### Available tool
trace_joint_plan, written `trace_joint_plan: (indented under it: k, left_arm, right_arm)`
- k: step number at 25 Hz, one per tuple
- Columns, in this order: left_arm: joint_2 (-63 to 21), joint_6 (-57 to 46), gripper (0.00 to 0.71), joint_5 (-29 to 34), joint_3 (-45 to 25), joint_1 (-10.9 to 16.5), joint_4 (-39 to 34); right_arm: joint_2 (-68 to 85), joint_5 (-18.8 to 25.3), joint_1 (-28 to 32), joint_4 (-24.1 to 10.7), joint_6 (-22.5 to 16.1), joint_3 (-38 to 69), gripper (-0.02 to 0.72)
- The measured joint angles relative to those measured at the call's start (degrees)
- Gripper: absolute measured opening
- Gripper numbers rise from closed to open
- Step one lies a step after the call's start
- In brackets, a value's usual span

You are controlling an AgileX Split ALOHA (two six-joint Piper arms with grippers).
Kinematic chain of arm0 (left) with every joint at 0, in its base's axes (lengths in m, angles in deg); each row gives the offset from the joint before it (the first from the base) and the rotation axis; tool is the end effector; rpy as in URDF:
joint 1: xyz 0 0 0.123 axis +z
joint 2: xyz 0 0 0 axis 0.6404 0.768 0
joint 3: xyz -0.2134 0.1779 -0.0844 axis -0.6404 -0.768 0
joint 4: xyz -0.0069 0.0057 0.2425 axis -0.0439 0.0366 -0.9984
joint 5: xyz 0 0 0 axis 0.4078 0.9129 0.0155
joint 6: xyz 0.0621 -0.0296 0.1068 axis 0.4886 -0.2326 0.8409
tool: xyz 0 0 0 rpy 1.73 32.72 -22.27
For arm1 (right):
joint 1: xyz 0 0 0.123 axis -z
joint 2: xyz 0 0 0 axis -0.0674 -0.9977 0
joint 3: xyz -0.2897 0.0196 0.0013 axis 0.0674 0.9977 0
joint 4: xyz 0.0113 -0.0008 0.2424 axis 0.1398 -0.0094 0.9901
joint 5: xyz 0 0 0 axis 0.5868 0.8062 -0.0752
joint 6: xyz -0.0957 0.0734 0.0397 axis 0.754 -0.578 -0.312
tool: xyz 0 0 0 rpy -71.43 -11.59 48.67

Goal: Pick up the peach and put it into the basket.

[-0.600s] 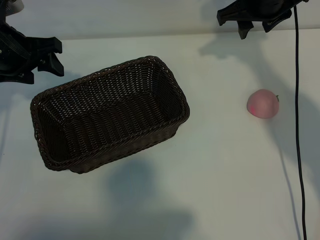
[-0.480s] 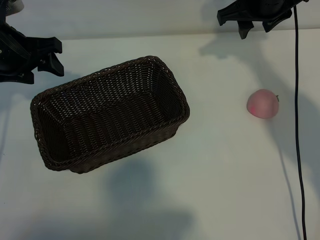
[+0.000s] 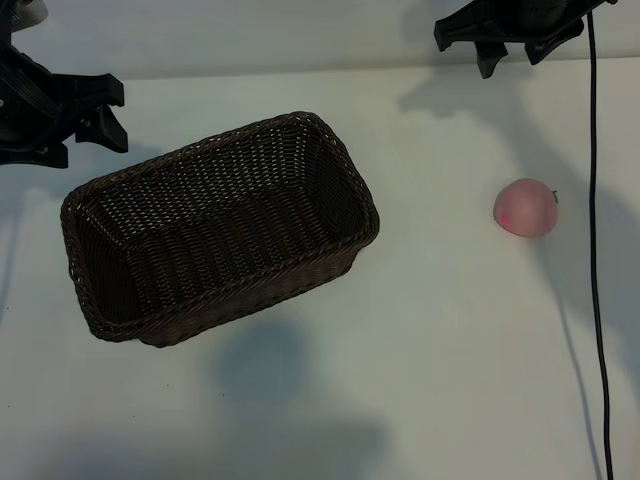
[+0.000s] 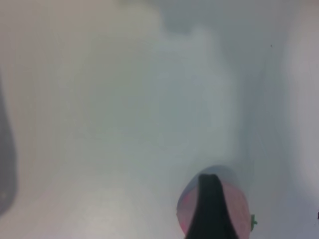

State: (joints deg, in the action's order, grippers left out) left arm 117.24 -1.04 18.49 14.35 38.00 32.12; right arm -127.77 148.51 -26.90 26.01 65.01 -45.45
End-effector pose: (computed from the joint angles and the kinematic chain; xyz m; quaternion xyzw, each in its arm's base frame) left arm 0.3457 -0.0377 0.2525 -0.0537 0.9659 -0.1278 0.2185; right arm 0.4316 0.1690 0.2541 -0.1365 0.9742 -0.0071 0.1793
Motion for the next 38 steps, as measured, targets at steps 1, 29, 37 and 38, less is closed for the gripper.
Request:
trace_joint_plan:
  k: [1,29,37,38]
  left_arm:
    - [0.0,0.0,0.590,0.0,0.0,0.0,0.0]
    - [-10.8,-22.6,0.590,-11.6,-26.1,0.0,-10.5]
    - [-3.5,-21.0,0.590,-21.3,-27.5,0.0,-7.5]
    - [-2.7,-19.9,0.590,-21.8,-27.5,0.0,-6.4]
  right_arm:
    - [0.0,0.0,0.0,0.0,0.0,0.0,0.496]
    - [0.0,0.0,0.0,-0.2,0.3,0.0,0.465]
    - [0.0,0.0,0.0,-0.2,0.4,0.0,0.465]
    - [0.0,0.0,0.0,-0.2,0.4,0.0,0.465]
